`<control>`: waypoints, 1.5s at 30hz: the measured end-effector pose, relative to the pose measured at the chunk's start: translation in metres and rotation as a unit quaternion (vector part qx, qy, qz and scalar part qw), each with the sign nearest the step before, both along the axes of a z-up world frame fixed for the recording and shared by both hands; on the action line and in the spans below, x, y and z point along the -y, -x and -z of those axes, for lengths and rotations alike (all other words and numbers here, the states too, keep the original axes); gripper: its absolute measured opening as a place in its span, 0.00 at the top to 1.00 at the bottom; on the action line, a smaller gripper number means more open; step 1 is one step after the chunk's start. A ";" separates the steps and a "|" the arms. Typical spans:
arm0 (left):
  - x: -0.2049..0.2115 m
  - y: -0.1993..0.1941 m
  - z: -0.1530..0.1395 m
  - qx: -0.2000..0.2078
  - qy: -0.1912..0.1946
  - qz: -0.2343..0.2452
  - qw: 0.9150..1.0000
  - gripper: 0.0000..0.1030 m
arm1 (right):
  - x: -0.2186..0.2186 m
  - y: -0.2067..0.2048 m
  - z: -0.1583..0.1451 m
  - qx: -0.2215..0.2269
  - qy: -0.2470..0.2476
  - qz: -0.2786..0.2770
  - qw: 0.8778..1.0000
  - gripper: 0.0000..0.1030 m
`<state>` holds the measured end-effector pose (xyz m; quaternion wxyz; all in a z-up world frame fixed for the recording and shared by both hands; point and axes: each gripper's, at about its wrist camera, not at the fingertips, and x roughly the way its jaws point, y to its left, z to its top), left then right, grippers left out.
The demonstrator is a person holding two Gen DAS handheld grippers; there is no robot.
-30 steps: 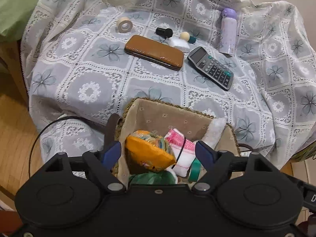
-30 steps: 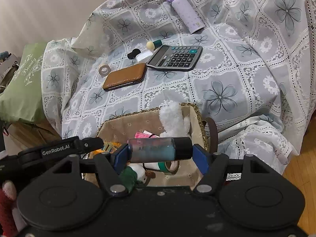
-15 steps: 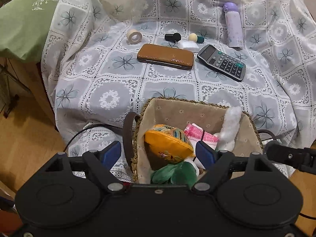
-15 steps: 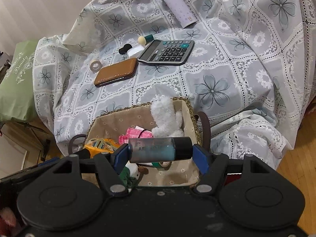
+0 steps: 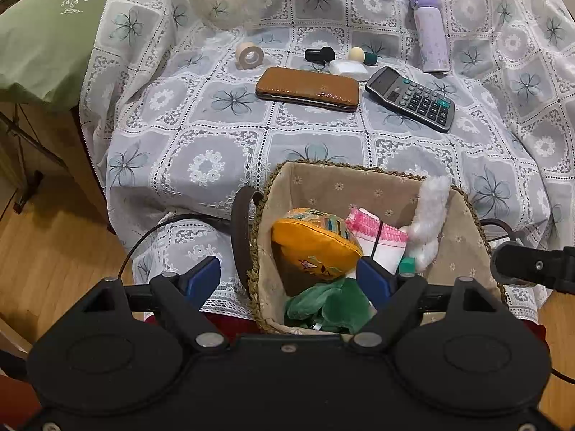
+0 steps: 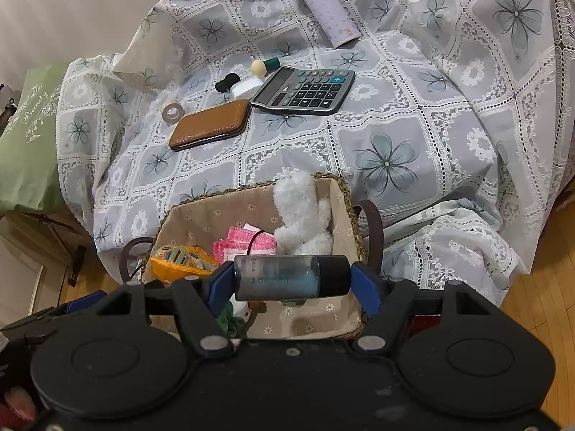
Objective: Organize soft objects
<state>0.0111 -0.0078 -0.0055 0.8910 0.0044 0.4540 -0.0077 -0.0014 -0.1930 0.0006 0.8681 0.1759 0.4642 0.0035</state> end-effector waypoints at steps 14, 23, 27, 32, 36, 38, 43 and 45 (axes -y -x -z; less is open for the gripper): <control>0.001 0.000 0.002 -0.003 0.001 0.003 1.000 0.23 | 0.000 -0.001 -0.002 0.003 0.001 -0.006 1.000 0.32; 0.001 -0.001 0.002 0.000 -0.002 0.004 1.000 0.23 | -0.001 -0.003 -0.002 0.005 0.008 -0.010 1.000 0.32; 0.001 -0.001 0.001 0.002 -0.007 0.004 1.000 0.23 | -0.004 -0.006 -0.003 0.012 0.031 -0.016 0.999 0.31; 0.001 -0.003 0.000 0.010 -0.015 0.003 1.000 0.23 | -0.006 -0.011 -0.006 0.030 0.074 -0.019 0.997 0.29; 0.001 -0.009 -0.001 0.017 -0.024 0.002 1.000 0.23 | -0.004 -0.021 -0.004 0.034 0.088 -0.020 0.995 0.29; 0.002 -0.013 -0.002 0.021 -0.032 0.004 0.999 0.23 | -0.003 -0.027 -0.004 0.035 0.095 -0.018 0.995 0.29; 0.006 -0.024 -0.002 0.035 -0.051 0.009 0.998 0.19 | 0.001 -0.045 0.000 0.034 0.115 -0.014 0.993 0.28; 0.008 -0.030 -0.001 0.040 -0.056 0.012 0.998 0.19 | 0.003 -0.054 0.003 0.030 0.122 -0.013 0.992 0.28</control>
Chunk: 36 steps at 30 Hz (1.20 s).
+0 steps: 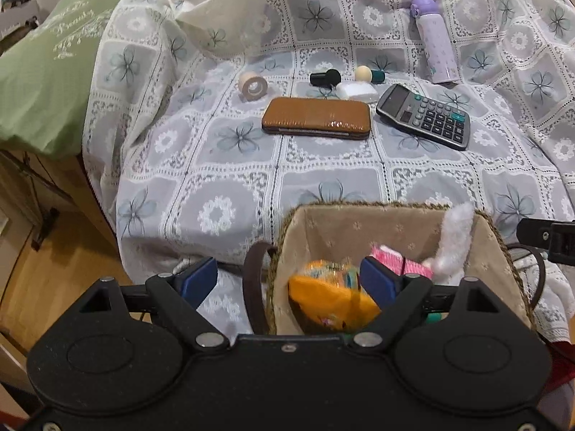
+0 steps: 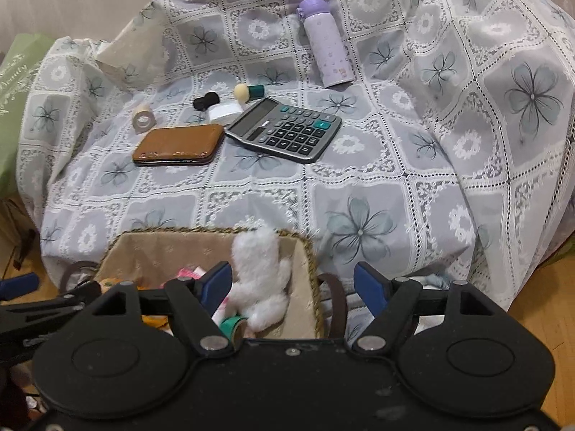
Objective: Organize soft objects
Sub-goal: 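Withdraw both tools up and away from the basket, then move both open tools toward the calculator and tape roll on the cloth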
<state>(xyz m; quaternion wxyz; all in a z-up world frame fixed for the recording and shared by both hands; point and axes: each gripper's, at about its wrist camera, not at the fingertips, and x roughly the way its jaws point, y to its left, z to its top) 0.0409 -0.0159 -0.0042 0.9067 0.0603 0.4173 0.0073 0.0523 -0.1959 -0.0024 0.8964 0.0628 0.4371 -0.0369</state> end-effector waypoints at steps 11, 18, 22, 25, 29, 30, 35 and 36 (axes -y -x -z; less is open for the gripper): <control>0.017 -0.034 0.010 0.067 -0.040 0.036 0.996 0.18 | 0.013 -0.043 0.006 -0.004 0.033 0.026 0.999 0.27; 0.022 -0.055 0.031 0.062 -0.061 0.077 0.993 0.17 | 0.020 -0.070 0.009 -0.004 0.073 0.039 0.997 0.26; 0.019 -0.062 0.045 0.044 -0.054 0.080 0.994 0.17 | 0.026 -0.084 0.012 -0.003 0.094 0.048 0.994 0.25; 0.013 -0.066 0.055 0.027 -0.047 0.077 0.996 0.17 | 0.031 -0.092 0.015 0.001 0.113 0.059 0.992 0.25; 0.003 -0.071 0.063 0.010 -0.019 0.070 0.997 0.17 | 0.036 -0.097 0.021 0.010 0.147 0.086 0.985 0.25; 0.000 -0.073 0.065 0.004 -0.011 0.067 0.998 0.18 | 0.037 -0.098 0.023 0.013 0.158 0.092 0.983 0.25; -0.008 -0.079 0.073 -0.017 0.010 0.059 0.998 0.18 | 0.040 -0.108 0.035 0.001 0.172 0.097 0.980 0.25; -0.008 -0.079 0.075 -0.021 0.009 0.058 0.998 0.18 | 0.041 -0.110 0.037 -0.001 0.172 0.097 0.980 0.25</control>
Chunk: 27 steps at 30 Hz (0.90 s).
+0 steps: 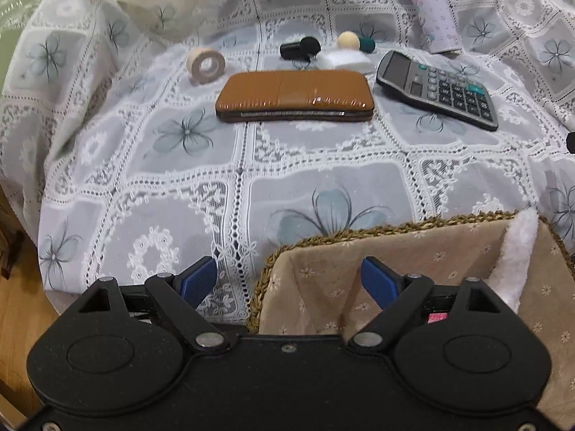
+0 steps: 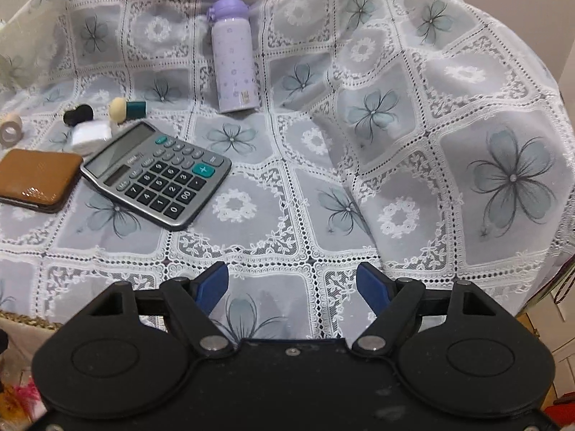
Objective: Organize soft objects
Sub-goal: 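Move both open tools toward the calculator and tape roll on the cloth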
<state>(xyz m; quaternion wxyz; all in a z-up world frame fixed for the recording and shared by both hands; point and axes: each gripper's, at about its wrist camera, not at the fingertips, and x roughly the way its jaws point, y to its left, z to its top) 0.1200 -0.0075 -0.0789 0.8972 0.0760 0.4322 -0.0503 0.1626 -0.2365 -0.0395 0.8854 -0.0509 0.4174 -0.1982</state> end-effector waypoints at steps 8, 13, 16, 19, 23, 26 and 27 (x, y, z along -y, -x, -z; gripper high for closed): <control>-0.002 0.001 0.003 0.003 0.010 0.009 1.000 0.18 | -0.004 -0.013 0.014 -0.011 -0.023 -0.008 1.000 0.24; -0.005 -0.003 0.009 -0.009 0.015 0.009 1.000 0.18 | 0.006 -0.021 0.023 -0.025 -0.071 0.011 0.997 0.24; -0.007 -0.002 0.010 -0.007 0.017 0.004 1.000 0.18 | 0.010 -0.023 0.024 -0.029 -0.089 0.023 0.995 0.24; -0.008 -0.002 0.011 -0.007 0.015 0.000 1.000 0.18 | 0.009 -0.022 0.020 -0.026 -0.089 0.022 0.995 0.24; -0.010 0.000 0.006 0.001 0.023 -0.002 1.000 0.18 | 0.008 -0.027 0.022 -0.034 -0.084 0.017 0.996 0.24; -0.012 0.000 -0.002 0.004 0.033 0.001 0.999 0.18 | 0.011 -0.032 0.022 -0.042 -0.074 0.025 0.996 0.24; -0.014 0.000 -0.005 0.006 0.037 0.001 0.999 0.18 | 0.011 -0.034 0.021 -0.042 -0.070 0.028 0.996 0.24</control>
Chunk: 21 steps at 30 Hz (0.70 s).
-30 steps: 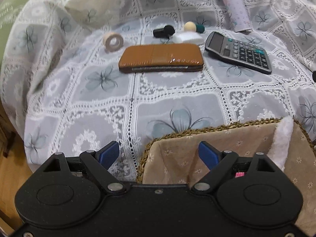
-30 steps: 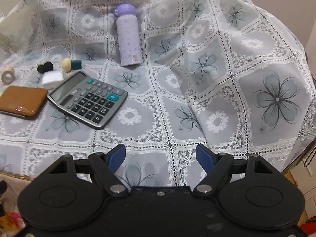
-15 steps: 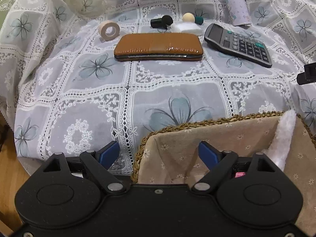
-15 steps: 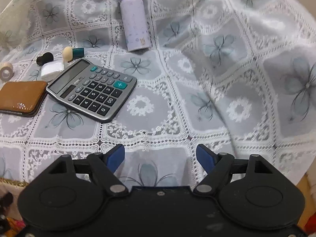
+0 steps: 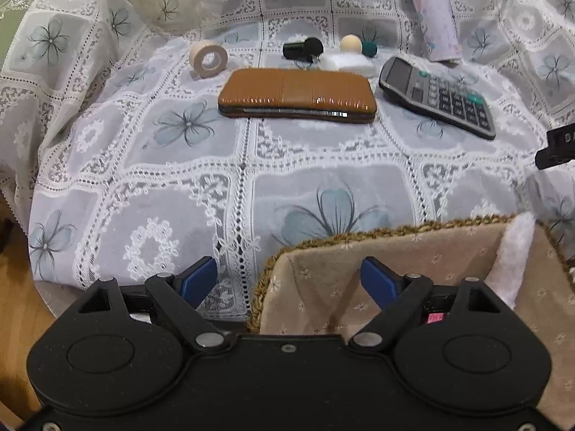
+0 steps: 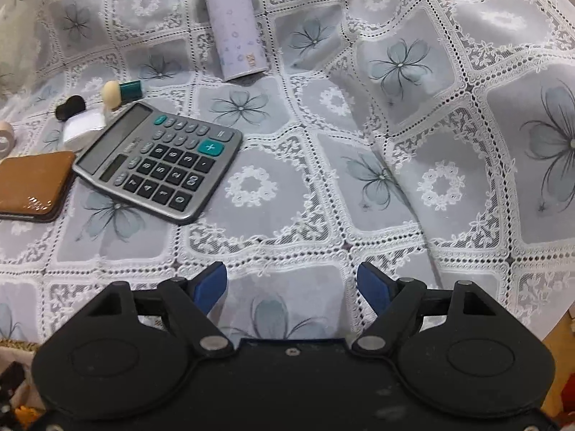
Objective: Organize soft objects
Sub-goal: 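Move both open tools toward the calculator and tape roll on the cloth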
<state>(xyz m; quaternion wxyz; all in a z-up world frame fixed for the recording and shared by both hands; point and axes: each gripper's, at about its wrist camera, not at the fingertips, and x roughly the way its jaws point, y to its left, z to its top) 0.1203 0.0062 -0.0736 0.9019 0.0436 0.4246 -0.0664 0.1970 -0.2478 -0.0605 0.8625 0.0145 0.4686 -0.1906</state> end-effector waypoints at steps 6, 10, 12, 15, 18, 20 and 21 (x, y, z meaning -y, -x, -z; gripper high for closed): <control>-0.011 -0.015 -0.029 0.033 0.022 -0.004 0.999 0.18 | -0.006 -0.009 -0.022 0.029 0.032 -0.014 0.999 0.23; -0.017 -0.043 -0.041 0.058 0.017 -0.014 0.998 0.16 | -0.018 -0.023 -0.038 0.052 0.018 -0.037 0.998 0.19; -0.021 -0.059 -0.044 0.070 0.014 -0.020 0.997 0.16 | -0.024 -0.031 -0.042 0.057 0.010 -0.050 0.997 0.19; -0.024 -0.081 -0.046 0.086 0.001 -0.028 0.996 0.15 | -0.035 -0.046 -0.044 0.059 -0.007 -0.069 0.996 0.19; -0.028 -0.106 -0.047 0.099 -0.011 -0.035 0.994 0.15 | -0.043 -0.059 -0.044 0.058 -0.017 -0.086 0.994 0.19; -0.031 -0.124 -0.047 0.103 -0.016 -0.043 0.994 0.15 | -0.050 -0.065 -0.044 0.061 -0.019 -0.096 0.993 0.19; -0.033 -0.134 -0.046 0.101 -0.016 -0.047 0.994 0.15 | -0.055 -0.069 -0.043 0.061 -0.019 -0.102 0.993 0.19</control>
